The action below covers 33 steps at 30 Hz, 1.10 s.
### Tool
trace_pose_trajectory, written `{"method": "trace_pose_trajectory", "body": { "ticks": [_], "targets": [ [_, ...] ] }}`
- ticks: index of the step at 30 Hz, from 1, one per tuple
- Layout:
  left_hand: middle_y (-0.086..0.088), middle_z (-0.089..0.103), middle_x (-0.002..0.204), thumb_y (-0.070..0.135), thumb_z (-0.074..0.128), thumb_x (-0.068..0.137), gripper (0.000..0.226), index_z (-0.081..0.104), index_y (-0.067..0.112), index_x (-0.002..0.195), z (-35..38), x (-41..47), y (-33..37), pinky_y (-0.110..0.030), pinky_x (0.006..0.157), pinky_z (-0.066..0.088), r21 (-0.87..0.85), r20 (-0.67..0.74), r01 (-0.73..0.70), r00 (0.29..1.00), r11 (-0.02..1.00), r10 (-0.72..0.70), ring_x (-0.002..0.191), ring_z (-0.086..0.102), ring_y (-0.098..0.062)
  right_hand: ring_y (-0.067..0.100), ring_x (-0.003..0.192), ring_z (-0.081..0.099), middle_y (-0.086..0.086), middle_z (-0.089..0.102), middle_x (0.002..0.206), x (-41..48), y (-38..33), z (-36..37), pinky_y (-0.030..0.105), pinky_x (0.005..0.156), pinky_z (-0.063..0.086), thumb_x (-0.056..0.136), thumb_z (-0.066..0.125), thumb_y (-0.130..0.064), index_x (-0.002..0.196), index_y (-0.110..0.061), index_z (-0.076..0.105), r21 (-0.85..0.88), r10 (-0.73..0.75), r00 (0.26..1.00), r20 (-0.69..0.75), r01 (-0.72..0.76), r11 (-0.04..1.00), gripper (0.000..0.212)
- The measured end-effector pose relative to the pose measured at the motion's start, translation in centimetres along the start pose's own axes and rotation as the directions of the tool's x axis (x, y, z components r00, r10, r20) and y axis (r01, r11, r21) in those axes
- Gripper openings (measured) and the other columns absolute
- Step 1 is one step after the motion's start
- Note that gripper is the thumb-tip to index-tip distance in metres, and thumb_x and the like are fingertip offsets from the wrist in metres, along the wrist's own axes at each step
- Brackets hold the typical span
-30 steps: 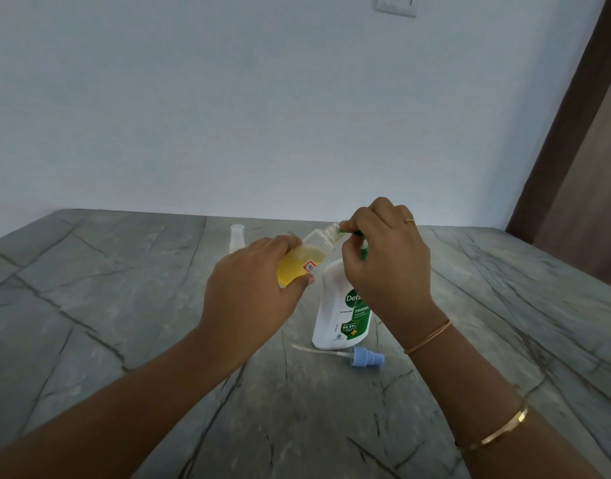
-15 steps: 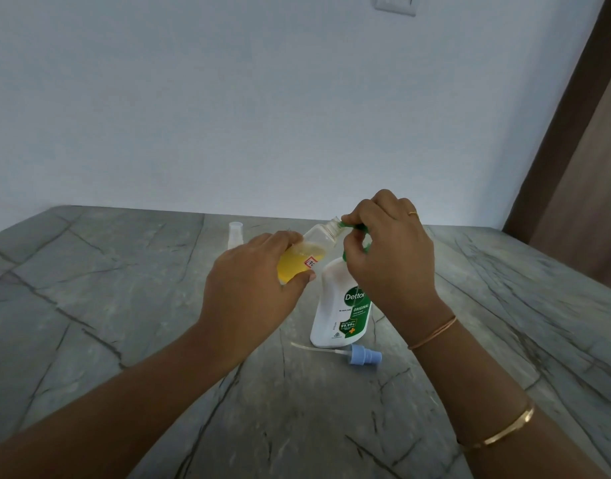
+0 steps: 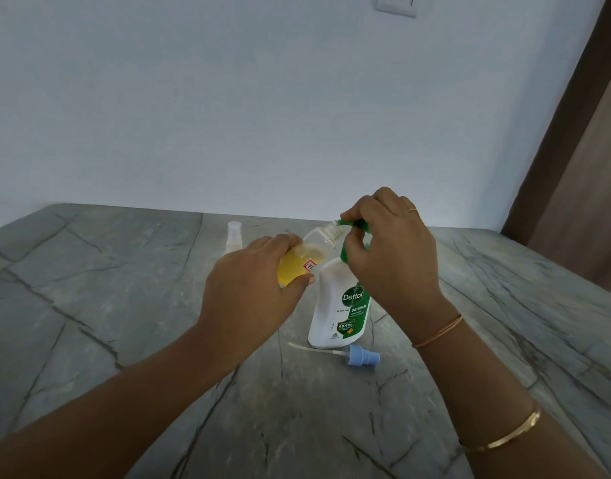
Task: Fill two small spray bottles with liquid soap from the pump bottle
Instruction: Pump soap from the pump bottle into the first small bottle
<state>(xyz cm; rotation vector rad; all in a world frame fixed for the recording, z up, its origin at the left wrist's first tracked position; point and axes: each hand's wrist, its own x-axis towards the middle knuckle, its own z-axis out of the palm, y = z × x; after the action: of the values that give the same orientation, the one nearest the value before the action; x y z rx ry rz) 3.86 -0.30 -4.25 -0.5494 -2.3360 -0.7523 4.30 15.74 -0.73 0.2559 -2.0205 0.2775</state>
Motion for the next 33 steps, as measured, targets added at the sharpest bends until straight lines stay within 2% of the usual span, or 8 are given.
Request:
{"method": "trace_pose_trajectory", "body": {
  "ticks": [3,6,11,16,21,25,29,33],
  "targets": [
    [0.003,0.065,0.113,0.048,0.062,0.078,0.048,0.056,0.024,0.119,0.0,0.0,0.0,-0.025,0.075,0.041,-0.005,-0.009,0.001,1.0,1.0,-0.001,0.092,0.062,-0.018,0.021,0.07,0.052,0.003,0.057,0.075,-0.4,-0.1,0.2,0.024,0.048,0.036,0.071,0.055,-0.006,0.076,-0.01,0.063,-0.009,0.006,0.999,-0.038,-0.006,1.0,0.01],
    [0.004,0.066,0.11,0.047,0.064,0.077,0.046,0.057,0.025,0.116,0.0,0.0,-0.2,-0.027,0.074,0.044,-0.001,-0.021,-0.001,1.0,1.0,0.001,0.089,0.063,-0.018,0.023,0.071,0.052,0.005,0.057,0.076,-1.0,-0.3,0.9,0.023,0.048,0.033,0.076,0.046,-0.012,0.075,-0.009,0.063,-0.026,0.009,0.997,-0.079,-0.011,1.0,0.017],
    [0.003,0.066,0.11,0.045,0.065,0.077,0.046,0.057,0.024,0.117,0.2,0.0,-0.3,-0.031,0.075,0.047,0.009,-0.02,0.006,1.0,1.0,-0.005,0.089,0.063,-0.02,0.023,0.071,0.051,0.005,0.056,0.075,-1.4,-0.5,1.3,0.022,0.05,0.03,0.075,0.04,-0.016,0.075,-0.01,0.062,-0.021,0.018,0.997,-0.072,-0.02,1.0,0.023],
    [0.001,0.066,0.112,0.047,0.064,0.077,0.048,0.057,0.023,0.118,0.2,0.0,-0.1,-0.03,0.076,0.046,0.005,-0.02,0.005,1.0,1.0,-0.005,0.09,0.063,-0.02,0.022,0.071,0.052,0.004,0.057,0.076,-0.6,-0.3,0.6,0.024,0.046,0.036,0.072,0.052,-0.009,0.075,-0.01,0.062,-0.014,0.014,0.999,-0.036,-0.014,1.0,0.011],
    [0.002,0.065,0.114,0.048,0.062,0.078,0.049,0.056,0.023,0.119,0.1,0.1,0.0,-0.025,0.076,0.04,0.0,-0.02,0.01,1.0,1.0,-0.01,0.092,0.062,-0.019,0.023,0.071,0.052,0.005,0.057,0.077,-0.3,-0.2,0.2,0.024,0.048,0.036,0.071,0.054,-0.007,0.077,-0.009,0.063,-0.023,0.003,1.0,-0.019,-0.004,1.0,0.011],
    [0.003,0.066,0.11,0.047,0.064,0.077,0.047,0.057,0.024,0.117,0.1,0.0,0.0,-0.027,0.074,0.043,0.01,-0.022,0.004,1.0,1.0,-0.003,0.088,0.063,-0.019,0.024,0.071,0.051,0.005,0.056,0.075,-0.6,-0.4,0.6,0.021,0.046,0.03,0.071,0.052,-0.007,0.074,-0.009,0.062,-0.022,0.023,0.999,-0.048,-0.025,0.999,0.01],
    [0.003,0.067,0.106,0.045,0.066,0.076,0.045,0.058,0.023,0.115,0.2,-0.1,-0.2,-0.032,0.071,0.048,0.01,-0.02,0.001,1.0,1.0,-0.001,0.085,0.063,-0.021,0.023,0.071,0.051,0.005,0.056,0.074,-1.2,-0.6,1.1,0.01,0.049,0.019,0.074,0.038,-0.017,0.073,-0.009,0.061,-0.005,0.04,0.998,-0.057,-0.041,0.999,0.024],
    [0.001,0.067,0.109,0.046,0.066,0.076,0.048,0.058,0.022,0.117,0.3,-0.2,-0.2,-0.03,0.074,0.047,0.009,-0.011,0.005,1.0,1.0,-0.005,0.087,0.064,-0.021,0.023,0.071,0.052,0.004,0.056,0.075,-0.9,-0.7,0.9,0.017,0.045,0.026,0.074,0.04,-0.016,0.074,-0.01,0.061,-0.028,0.032,0.999,-0.044,-0.033,0.999,0.021]
  ]
}}
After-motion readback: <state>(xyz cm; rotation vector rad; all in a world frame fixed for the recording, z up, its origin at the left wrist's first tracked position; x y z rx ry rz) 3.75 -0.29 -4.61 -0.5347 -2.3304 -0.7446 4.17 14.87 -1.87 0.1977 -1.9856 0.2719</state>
